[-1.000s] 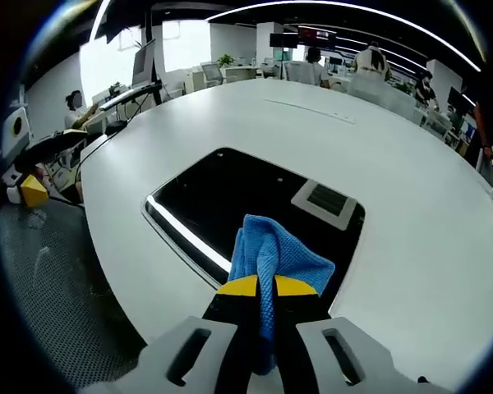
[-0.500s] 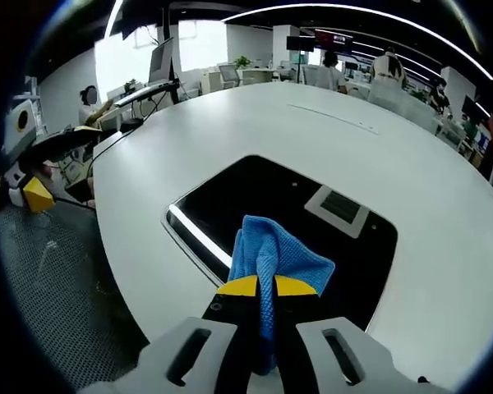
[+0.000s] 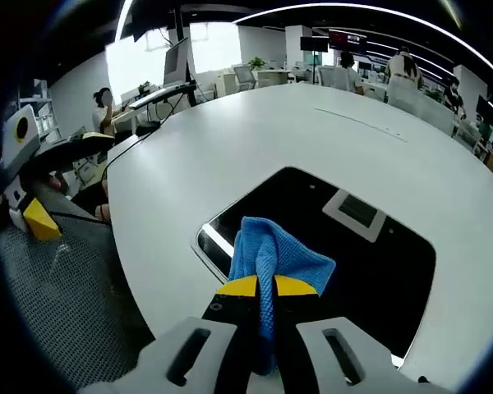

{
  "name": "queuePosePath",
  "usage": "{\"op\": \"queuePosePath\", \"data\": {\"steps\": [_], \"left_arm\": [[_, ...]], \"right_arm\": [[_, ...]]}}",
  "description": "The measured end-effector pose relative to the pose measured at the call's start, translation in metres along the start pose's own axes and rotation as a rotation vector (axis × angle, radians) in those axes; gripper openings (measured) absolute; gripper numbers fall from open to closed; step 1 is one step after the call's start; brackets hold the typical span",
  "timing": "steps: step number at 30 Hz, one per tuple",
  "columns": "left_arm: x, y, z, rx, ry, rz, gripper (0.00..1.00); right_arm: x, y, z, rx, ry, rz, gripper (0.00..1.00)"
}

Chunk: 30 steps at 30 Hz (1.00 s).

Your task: Wipe the mirror surface with the cleaning cloth until all visible marks leave the cleaned area.

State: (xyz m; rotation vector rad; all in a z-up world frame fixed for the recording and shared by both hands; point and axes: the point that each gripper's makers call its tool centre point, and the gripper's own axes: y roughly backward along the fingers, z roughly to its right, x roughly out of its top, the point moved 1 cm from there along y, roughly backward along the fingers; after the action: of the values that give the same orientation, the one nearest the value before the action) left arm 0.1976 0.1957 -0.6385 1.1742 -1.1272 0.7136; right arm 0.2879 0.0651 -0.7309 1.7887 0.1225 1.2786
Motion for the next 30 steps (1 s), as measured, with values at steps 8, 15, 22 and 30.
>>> {"op": "queuePosePath", "data": {"steps": [8, 15, 22, 30], "left_arm": [[0.0, 0.0, -0.001, 0.001, 0.0, 0.0, 0.85], [0.001, 0.0, -0.001, 0.001, 0.0, 0.0, 0.85], [0.001, 0.0, -0.001, 0.002, 0.0, 0.0, 0.85], [0.001, 0.001, -0.001, 0.003, 0.0, 0.002, 0.85]], "right_arm": [[0.015, -0.017, -0.026, 0.037, 0.018, 0.01, 0.0], [0.026, -0.027, -0.043, 0.063, 0.031, 0.024, 0.0], [0.027, -0.028, -0.045, 0.065, 0.022, 0.026, 0.0], [0.026, -0.028, -0.048, 0.023, 0.093, 0.04, 0.0]]}}
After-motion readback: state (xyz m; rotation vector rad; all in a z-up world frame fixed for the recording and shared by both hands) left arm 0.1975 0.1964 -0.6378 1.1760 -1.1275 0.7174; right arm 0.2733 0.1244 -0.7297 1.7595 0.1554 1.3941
